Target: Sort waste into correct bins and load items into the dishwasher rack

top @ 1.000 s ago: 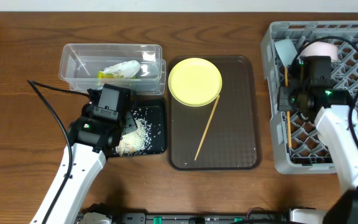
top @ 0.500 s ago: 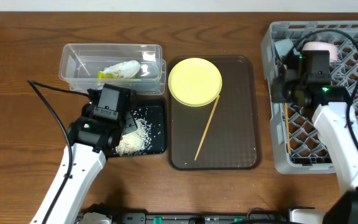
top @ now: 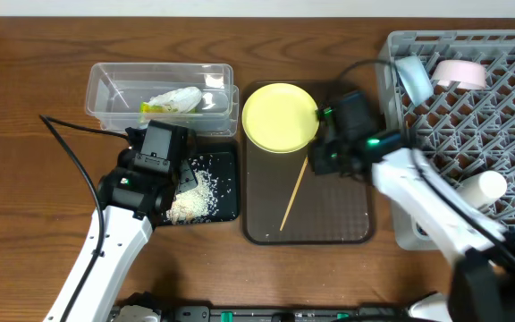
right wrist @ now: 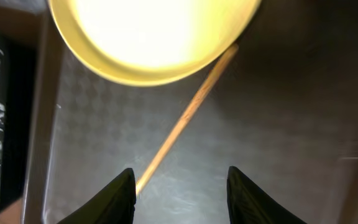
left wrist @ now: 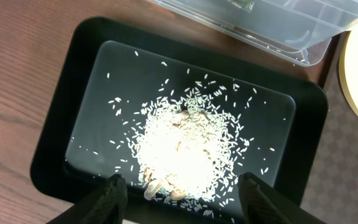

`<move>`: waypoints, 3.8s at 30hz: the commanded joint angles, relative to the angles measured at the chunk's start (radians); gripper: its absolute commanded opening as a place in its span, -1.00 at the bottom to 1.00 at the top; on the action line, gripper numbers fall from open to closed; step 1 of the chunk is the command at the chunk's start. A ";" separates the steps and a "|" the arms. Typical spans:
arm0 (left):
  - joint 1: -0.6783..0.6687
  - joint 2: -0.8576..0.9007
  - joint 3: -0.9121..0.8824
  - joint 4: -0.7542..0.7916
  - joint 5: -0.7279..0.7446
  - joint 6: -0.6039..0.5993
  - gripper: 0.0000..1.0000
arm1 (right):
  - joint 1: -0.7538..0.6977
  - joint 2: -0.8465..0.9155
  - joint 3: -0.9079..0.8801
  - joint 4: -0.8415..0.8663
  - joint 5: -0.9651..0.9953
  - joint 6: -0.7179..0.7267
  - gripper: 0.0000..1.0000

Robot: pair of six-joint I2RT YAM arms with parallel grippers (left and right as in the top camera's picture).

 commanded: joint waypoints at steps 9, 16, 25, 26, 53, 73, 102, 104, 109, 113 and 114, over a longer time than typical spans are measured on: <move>0.005 0.004 0.007 -0.001 -0.019 -0.013 0.22 | 0.136 0.263 -0.013 0.072 0.084 0.253 -0.31; 0.005 0.004 0.007 -0.001 -0.019 -0.013 0.21 | 0.102 0.230 -0.012 -0.012 0.234 0.274 -0.90; 0.005 0.004 0.007 -0.001 -0.019 -0.013 0.21 | -0.100 -0.031 -0.005 -0.080 0.298 0.084 -0.98; 0.005 0.004 0.007 -0.001 -0.019 -0.013 0.22 | -0.127 -0.072 0.000 -0.082 0.291 0.048 -0.98; 0.005 0.004 0.007 -0.001 -0.019 -0.013 0.22 | -0.466 -0.157 0.016 -0.011 0.203 -0.337 -0.30; 0.005 0.004 0.007 -0.001 -0.019 -0.013 0.21 | -0.156 0.075 0.020 0.317 0.048 -0.005 -0.06; 0.005 0.004 -0.003 0.000 -0.019 -0.013 0.22 | -0.227 0.110 0.021 0.167 0.177 -0.077 -0.98; 0.005 0.004 -0.003 0.000 -0.019 -0.013 0.22 | -0.266 0.034 0.021 0.124 0.198 -0.137 -0.97; 0.005 0.004 -0.003 0.000 -0.019 -0.013 0.22 | -0.359 -0.154 0.021 0.064 0.333 -0.256 -0.98; 0.005 0.004 -0.003 0.000 -0.019 -0.013 0.22 | -0.417 -0.283 0.021 0.076 0.502 -0.374 -0.98; 0.005 0.004 -0.003 0.000 -0.019 -0.013 0.22 | -0.431 -0.311 0.021 0.085 0.550 -0.422 -0.98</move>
